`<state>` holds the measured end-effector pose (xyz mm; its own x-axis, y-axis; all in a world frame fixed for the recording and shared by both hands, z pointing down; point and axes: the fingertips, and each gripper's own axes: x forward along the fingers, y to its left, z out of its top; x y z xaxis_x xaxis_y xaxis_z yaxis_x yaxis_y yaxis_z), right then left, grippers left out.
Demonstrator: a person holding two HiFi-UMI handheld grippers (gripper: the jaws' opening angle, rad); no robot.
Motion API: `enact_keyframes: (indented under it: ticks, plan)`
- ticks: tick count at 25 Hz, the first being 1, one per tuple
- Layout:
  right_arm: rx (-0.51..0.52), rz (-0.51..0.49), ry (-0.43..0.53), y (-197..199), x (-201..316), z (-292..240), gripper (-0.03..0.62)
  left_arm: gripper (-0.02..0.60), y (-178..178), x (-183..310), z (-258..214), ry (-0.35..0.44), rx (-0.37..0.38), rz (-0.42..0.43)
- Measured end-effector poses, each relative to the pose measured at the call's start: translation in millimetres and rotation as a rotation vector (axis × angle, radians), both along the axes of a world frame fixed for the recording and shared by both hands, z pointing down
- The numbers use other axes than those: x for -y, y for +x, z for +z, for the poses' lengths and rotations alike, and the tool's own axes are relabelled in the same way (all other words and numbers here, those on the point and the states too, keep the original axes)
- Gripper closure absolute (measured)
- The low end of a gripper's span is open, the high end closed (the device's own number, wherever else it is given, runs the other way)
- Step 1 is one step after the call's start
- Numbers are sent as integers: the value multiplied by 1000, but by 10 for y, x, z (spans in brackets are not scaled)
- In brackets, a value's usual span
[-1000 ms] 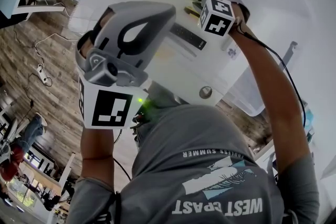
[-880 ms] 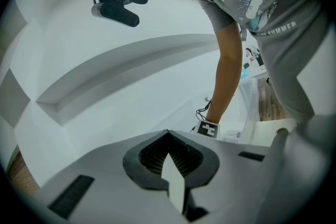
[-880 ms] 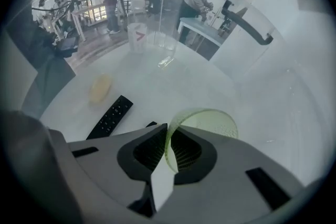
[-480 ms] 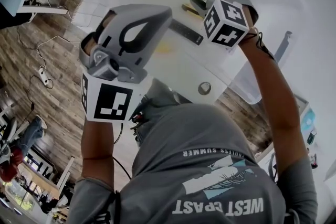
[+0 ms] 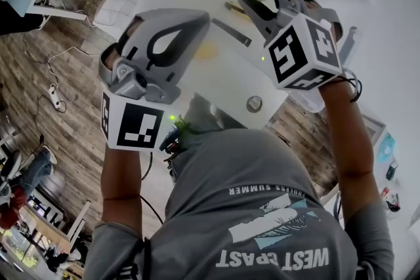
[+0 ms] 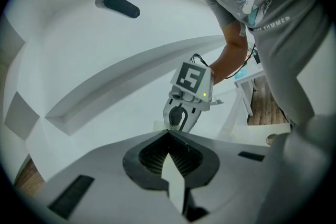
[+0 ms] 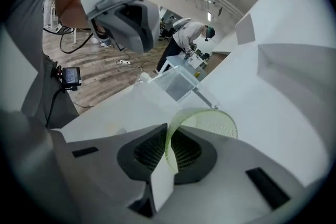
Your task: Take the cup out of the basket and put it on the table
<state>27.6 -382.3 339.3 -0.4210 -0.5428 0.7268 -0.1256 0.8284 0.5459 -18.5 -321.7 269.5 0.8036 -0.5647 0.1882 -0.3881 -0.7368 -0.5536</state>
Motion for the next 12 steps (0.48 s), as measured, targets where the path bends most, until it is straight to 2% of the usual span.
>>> enact_keyframes:
  ticks: [6, 12]
  plan:
    - [38, -23, 55, -95, -375, -384, 562, 574, -21, -217, -67, 21, 2, -9]
    - [73, -57, 58, -170, -804, -590, 562, 574, -59, -421, -134, 36, 9, -33]
